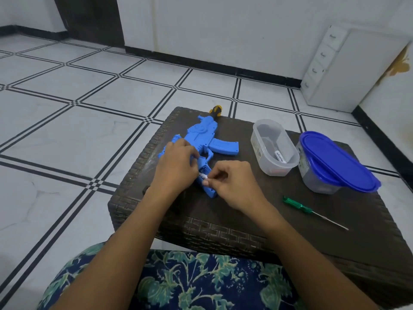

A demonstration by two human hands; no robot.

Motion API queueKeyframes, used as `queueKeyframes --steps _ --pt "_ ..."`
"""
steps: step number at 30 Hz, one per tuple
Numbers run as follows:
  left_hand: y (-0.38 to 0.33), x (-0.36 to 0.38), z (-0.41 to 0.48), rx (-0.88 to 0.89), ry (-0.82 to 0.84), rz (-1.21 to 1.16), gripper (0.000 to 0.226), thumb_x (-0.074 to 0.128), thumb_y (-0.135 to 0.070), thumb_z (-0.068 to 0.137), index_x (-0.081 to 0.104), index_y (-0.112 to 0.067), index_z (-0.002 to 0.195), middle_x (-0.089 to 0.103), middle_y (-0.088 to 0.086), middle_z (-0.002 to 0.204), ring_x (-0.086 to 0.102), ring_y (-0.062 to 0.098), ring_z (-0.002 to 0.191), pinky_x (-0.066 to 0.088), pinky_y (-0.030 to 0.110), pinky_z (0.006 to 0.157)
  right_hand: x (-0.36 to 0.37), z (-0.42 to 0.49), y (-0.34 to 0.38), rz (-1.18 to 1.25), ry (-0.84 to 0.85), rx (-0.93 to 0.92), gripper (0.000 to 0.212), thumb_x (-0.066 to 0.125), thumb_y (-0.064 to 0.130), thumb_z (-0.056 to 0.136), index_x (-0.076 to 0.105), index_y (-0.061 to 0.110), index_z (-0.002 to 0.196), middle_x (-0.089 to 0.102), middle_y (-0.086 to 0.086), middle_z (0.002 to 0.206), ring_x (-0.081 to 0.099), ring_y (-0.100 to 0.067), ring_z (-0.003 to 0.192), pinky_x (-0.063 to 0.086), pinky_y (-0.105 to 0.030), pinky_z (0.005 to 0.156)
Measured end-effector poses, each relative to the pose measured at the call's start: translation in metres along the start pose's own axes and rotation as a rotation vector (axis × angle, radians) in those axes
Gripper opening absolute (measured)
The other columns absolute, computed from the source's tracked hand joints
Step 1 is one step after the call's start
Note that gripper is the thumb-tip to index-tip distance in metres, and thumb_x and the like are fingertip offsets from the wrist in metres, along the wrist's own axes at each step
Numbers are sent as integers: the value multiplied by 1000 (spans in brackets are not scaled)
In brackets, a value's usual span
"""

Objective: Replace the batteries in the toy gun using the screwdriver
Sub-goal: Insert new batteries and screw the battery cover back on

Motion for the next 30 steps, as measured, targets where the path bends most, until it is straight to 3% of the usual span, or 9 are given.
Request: queueKeyframes --steps 5,8,10,14,16,18,21,26,30 --pt "0 0 1 -14 1 33 18 54 -16 87 69 -19 96 55 0 106 47 25 107 45 50 89 9 2 4 -144 132 -87 8 72 15 86 77 13 91 71 0 85 59 -13 77 45 -20 71" --pt "0 0 0 -13 9 32 18 54 -17 88 70 -20 97 55 -1 105 47 25 106 45 50 89 -8 7 -2 -199 37 -107 24 71 10 81 75 20 103 68 5 104 52 -14 97 32 -3 77" --pt "0 0 0 -13 10 32 18 54 -17 88 70 -20 97 54 -1 104 47 25 106 45 50 88 -20 10 -9 -197 -7 -88 31 78 16 75 71 26 103 63 6 106 48 -16 101 29 -1 77" --pt "-1 -1 0 -35 21 54 20 52 -17 88 69 -20 99 53 -1 104 46 25 106 45 51 88 -6 10 -17 -133 83 -11 37 83 23 69 65 30 100 56 9 107 47 -17 105 37 -11 78" --pt "-3 0 0 -51 27 65 20 51 -17 88 68 -21 99 53 -1 105 46 25 107 44 52 88 2 13 -19 -110 93 25 35 81 24 67 63 33 97 55 13 105 49 -16 105 46 -31 89" --pt "-3 1 0 -65 34 73 21 51 -16 88 68 -21 99 53 -1 106 45 24 109 43 52 89 2 17 -20 -167 62 49 34 80 34 68 60 35 96 54 16 104 48 -14 107 44 -46 92" --pt "-3 1 0 -79 27 31 20 52 -14 87 69 -21 95 51 -3 100 48 21 101 43 53 89 2 22 -17 -366 -45 51 29 70 54 78 57 33 93 58 14 103 48 -11 105 37 -41 85" --pt "1 1 1 -76 10 -15 21 52 -11 84 69 -21 90 50 -4 94 50 20 93 45 54 86 7 22 -8 -388 -107 8 21 66 47 83 59 28 89 62 12 89 57 -11 94 37 -41 85" --pt "-2 -1 0 -81 8 -8 22 52 -12 84 70 -22 91 47 -6 93 51 20 96 44 53 88 -22 23 -13 -202 -165 16 8 67 37 80 61 32 81 63 16 80 63 -10 85 48 -45 86"
Point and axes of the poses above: each hand's wrist, its own z-axis towards the middle knuckle, its own x-axis out of the palm, y = z × x, the point moved 9 cm from there along z, towards the middle knuckle
